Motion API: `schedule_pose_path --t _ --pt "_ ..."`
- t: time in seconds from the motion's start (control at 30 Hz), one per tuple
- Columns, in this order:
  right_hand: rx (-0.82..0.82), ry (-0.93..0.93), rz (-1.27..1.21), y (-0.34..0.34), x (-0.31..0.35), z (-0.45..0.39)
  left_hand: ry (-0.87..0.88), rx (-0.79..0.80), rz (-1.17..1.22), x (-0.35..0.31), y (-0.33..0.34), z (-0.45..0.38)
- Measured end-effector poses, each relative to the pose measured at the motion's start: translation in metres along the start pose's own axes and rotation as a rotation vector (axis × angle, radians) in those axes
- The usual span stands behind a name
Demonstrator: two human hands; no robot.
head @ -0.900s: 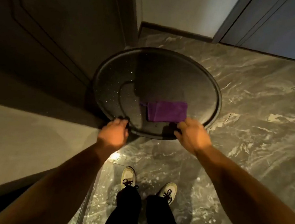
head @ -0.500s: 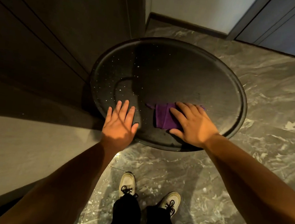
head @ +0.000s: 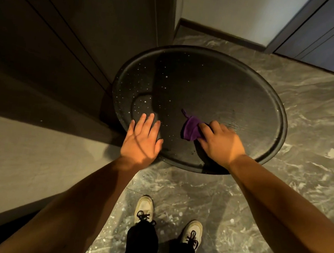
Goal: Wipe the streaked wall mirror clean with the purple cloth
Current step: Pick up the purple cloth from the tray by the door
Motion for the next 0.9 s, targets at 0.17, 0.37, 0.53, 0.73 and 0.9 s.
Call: schedule_pose_path --t 0.17,0.37,0.53,0.73,0.9 --pt "-0.008 0.04 -0.065 -0.028 0.013 0.011 -0.052 0.05 -0.053 0.003 -0.029 0.015" --pt "0.036 0.006 -0.056 -0.062 0.035 0.04 -0.119 0.123 0.046 0.001 -0.069 0.072" --pt "0.079 -0.154 -0.03 -0.087 0.07 0.071 -0.241 0.062 0.081 -0.001 -0.106 0.148" --pt "0.057 -0.417 0.101 -0.112 0.141 0.106 -0.448 0.075 0.07 0.002 -0.13 0.246" --pt "0.077 -0.65 0.178 -0.117 0.225 0.142 -0.688 0.022 0.129 0.012 -0.143 0.349"
Point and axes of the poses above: each hand's wrist, its own z-axis away from the middle knuckle, its own y-axis out of the palm, x = y × z, the point moved 5 cm from there along -z, towards the middle knuckle, and after that the axes turned 9 degrees about -z, right-handed, at the moved point
